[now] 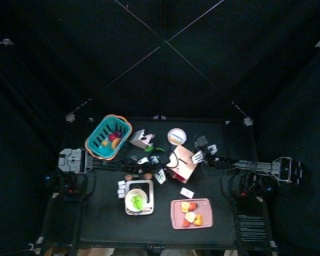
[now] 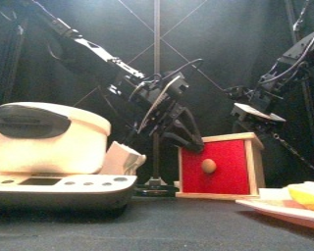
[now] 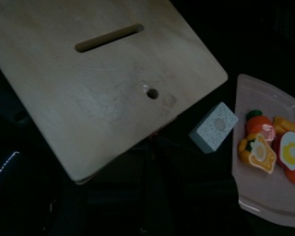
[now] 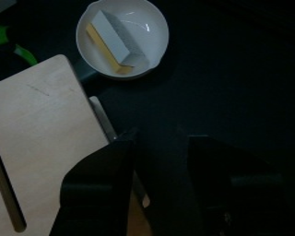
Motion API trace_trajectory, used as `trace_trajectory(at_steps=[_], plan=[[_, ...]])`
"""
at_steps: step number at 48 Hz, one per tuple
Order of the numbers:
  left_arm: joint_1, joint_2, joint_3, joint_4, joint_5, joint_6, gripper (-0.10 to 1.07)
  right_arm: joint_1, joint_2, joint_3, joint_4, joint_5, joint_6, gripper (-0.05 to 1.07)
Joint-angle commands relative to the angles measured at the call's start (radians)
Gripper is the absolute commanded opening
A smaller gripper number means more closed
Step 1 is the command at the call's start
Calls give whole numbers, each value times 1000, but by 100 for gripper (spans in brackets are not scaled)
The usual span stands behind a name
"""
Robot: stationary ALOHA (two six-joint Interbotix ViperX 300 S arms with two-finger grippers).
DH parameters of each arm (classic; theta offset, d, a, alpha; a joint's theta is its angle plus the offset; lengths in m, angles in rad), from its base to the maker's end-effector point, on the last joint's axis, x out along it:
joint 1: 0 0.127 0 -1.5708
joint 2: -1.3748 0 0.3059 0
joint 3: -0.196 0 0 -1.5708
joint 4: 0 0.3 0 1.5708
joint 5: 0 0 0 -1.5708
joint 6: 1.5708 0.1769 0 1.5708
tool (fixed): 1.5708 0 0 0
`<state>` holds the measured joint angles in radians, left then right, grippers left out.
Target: Straighten drawer
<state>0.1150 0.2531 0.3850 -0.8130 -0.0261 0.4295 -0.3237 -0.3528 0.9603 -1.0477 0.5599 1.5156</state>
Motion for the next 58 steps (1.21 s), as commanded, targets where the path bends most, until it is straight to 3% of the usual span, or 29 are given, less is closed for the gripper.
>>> trace_trajectory(at_steps=[1, 10, 24, 32, 42, 58], plan=[[2, -54, -29, 0, 20, 0, 56, 2, -35, -21, -11, 38, -2, 78], [-18, -118, -18, 3, 54, 2, 56, 11, -123, -2, -32, 158, 5, 78], [-2, -212, 52, 8, 15, 2, 56, 140, -313, 78, 69, 192, 5, 78], [63, -202, 81, 6, 9, 2, 56, 244, -383, 132, 166, 181, -2, 78], [121, -181, 80, 5, 3, 0, 56, 310, -382, 155, 179, 170, 2, 77], [169, -112, 63, 5, 8, 2, 56, 304, -337, 163, 195, 156, 2, 77]])
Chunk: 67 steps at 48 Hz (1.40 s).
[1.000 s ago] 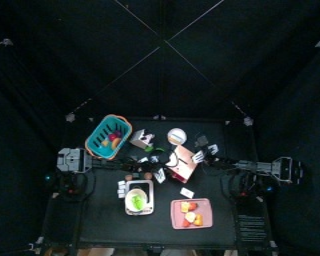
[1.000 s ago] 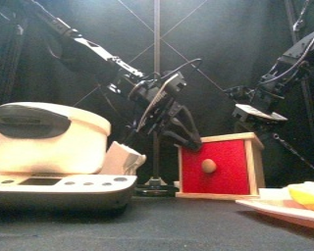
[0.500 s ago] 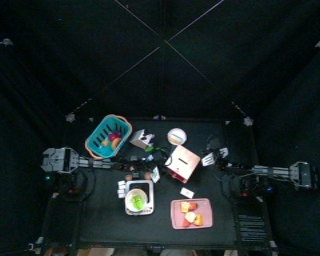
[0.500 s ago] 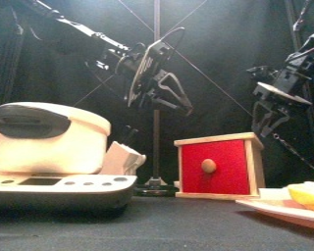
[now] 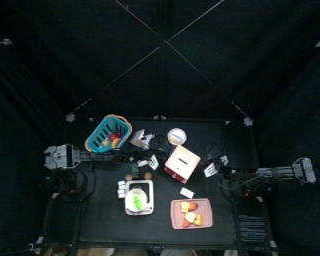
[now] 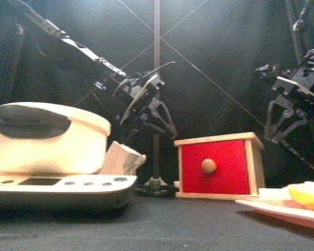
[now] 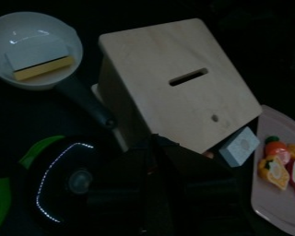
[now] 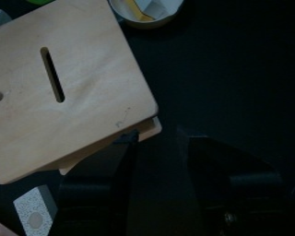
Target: Straighten drawer
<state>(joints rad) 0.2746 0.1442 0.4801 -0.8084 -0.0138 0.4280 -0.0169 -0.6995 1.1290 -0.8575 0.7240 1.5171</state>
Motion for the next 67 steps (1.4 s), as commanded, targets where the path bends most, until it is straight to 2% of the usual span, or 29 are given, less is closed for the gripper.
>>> trace_trajectory(at_steps=[1, 8, 20, 29, 50, 67], plan=[[11, -2, -32, 0, -3, 2, 56, -3, 12, -6, 5, -9, 0, 78], [6, 26, -49, 0, 0, 2, 56, -14, 41, 6, -2, -34, 0, 78], [3, 71, -112, 0, 23, 3, 56, -121, 77, 14, -3, -94, -2, 78], [2, 92, -149, -2, 55, 2, 56, -170, 77, 17, -5, -121, -2, 78], [-20, 123, -229, 2, 64, 3, 56, -179, 78, 17, -14, -132, -2, 78], [-61, 137, -264, -2, 64, 2, 56, -255, 77, 12, -31, -127, -2, 78]])
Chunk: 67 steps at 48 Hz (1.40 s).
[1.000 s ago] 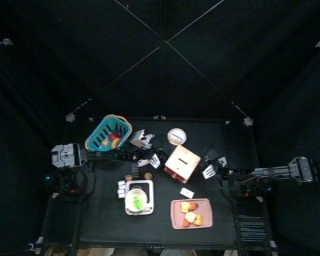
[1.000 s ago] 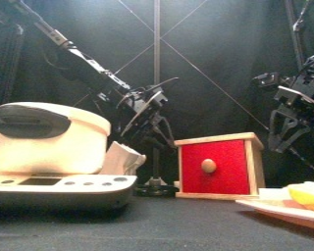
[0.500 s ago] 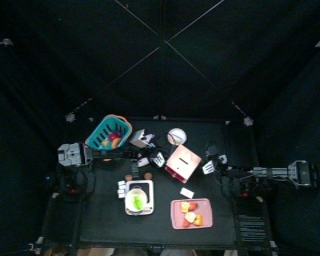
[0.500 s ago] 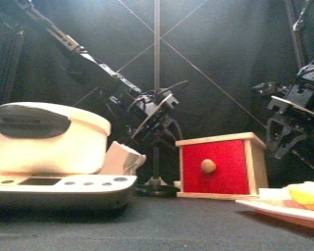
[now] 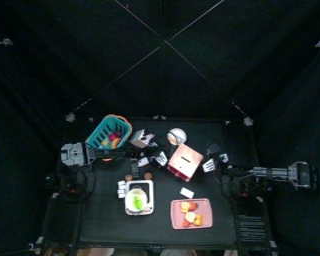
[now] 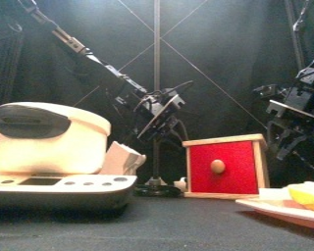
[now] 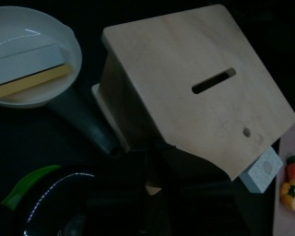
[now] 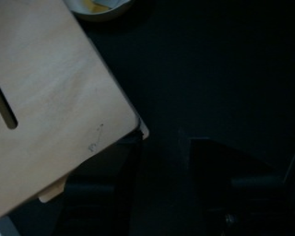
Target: Straighten drawer
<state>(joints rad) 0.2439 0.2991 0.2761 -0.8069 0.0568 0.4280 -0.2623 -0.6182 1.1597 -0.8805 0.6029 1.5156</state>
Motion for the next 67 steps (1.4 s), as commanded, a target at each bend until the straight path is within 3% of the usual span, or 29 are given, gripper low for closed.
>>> trace_trajectory(at_steps=[1, 15, 38, 53, 67], plan=[[-34, -18, -61, -2, -6, 2, 56, -14, -5, -18, -8, -6, 0, 78], [-57, -12, -74, -2, -6, 2, 56, -20, -5, -15, -6, -6, 2, 78], [-32, -37, -61, 0, -6, 0, 56, -20, -15, -11, 0, 0, 0, 78], [-31, -132, 23, 2, -15, 2, 56, -14, -49, -6, -3, 5, -2, 78], [-37, -156, 67, 2, -35, 3, 56, -12, -55, -5, 0, 5, 2, 78]])
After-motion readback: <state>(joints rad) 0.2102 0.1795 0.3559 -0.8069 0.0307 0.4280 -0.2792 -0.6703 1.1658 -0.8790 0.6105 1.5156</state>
